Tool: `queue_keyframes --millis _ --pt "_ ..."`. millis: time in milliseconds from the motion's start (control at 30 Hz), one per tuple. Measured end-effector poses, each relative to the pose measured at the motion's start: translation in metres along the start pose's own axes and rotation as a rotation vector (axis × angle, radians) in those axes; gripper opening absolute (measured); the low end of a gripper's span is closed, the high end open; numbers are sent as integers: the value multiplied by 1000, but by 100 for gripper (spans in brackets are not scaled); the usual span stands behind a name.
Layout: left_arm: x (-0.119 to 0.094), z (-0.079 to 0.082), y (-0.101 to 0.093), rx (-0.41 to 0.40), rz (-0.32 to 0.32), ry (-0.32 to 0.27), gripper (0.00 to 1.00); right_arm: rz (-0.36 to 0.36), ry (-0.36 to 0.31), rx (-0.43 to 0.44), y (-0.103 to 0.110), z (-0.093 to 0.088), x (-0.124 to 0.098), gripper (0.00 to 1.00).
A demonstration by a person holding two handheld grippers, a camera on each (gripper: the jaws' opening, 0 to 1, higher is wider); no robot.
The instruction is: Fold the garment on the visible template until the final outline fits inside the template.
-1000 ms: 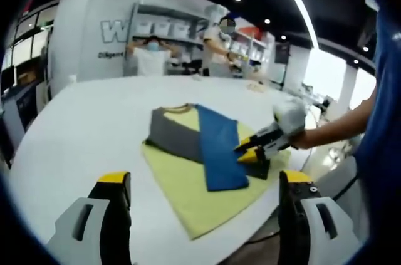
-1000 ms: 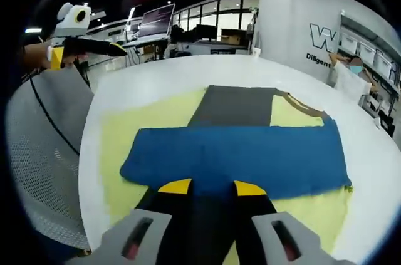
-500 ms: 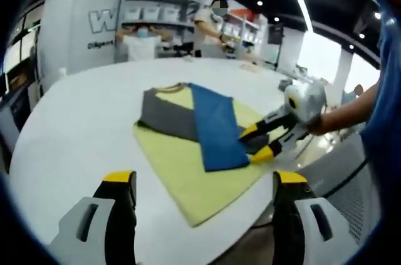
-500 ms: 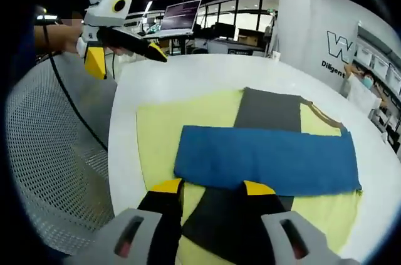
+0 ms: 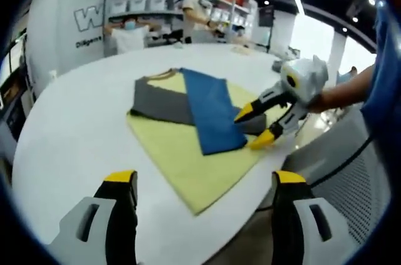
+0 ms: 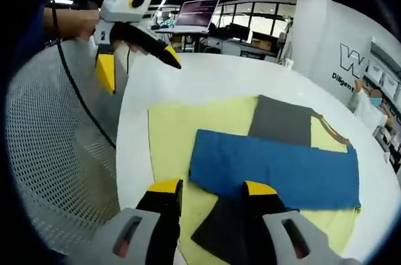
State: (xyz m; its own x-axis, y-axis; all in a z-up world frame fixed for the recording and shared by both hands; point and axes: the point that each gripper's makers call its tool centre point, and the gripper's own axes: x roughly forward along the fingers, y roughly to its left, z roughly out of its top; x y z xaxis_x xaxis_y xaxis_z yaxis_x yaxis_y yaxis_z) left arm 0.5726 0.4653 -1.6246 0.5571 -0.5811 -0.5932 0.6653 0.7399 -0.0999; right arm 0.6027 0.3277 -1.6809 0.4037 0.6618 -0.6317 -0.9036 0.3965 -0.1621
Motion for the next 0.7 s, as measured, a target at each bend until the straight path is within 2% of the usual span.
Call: queue_keyframes --millis 33,67,100,133,167,200,267,367,433,467,567,633,700 --pt "-1 1 -1 -3 -3 -3 84 8 -9 17 5 1 -5 34" --pt "-2 1 -1 -5 -7 -7 84 17 -56 69 9 8 -11 33" --pt "-2 1 -1 -7 -5 -8 84 5 -84 90 6 12 -14 33" --pt "-2 1 0 -9 -4 -10 84 -45 -114 118 -5 16 -17 33" --pt "-2 -1 3 -11 2 -6 83 -127 -85 111 -22 20 -23 34" --pt "0 -4 5 -8 5 3 82 -163 -36 75 -32 12 -16 37" --pt "1 -6 7 3 15 13 79 -146 -16 76 -35 7 -4 38" --pt "1 -6 10 2 23 12 73 -115 -33 80 -30 7 4 37" --pt "1 -8 9 -17 11 19 70 -105 -28 70 -26 6 5 31" --pt "1 -9 9 -23 7 21 70 -101 -26 64 -25 6 5 33" --pt "3 -14 10 -35 -1 30 68 -66 -22 23 -15 7 5 51" --pt "4 -18 8 -57 -13 49 68 -38 -16 10 -11 6 -1 50" --pt "6 -21 5 -82 -38 69 68 -24 -45 74 -8 9 -8 46"
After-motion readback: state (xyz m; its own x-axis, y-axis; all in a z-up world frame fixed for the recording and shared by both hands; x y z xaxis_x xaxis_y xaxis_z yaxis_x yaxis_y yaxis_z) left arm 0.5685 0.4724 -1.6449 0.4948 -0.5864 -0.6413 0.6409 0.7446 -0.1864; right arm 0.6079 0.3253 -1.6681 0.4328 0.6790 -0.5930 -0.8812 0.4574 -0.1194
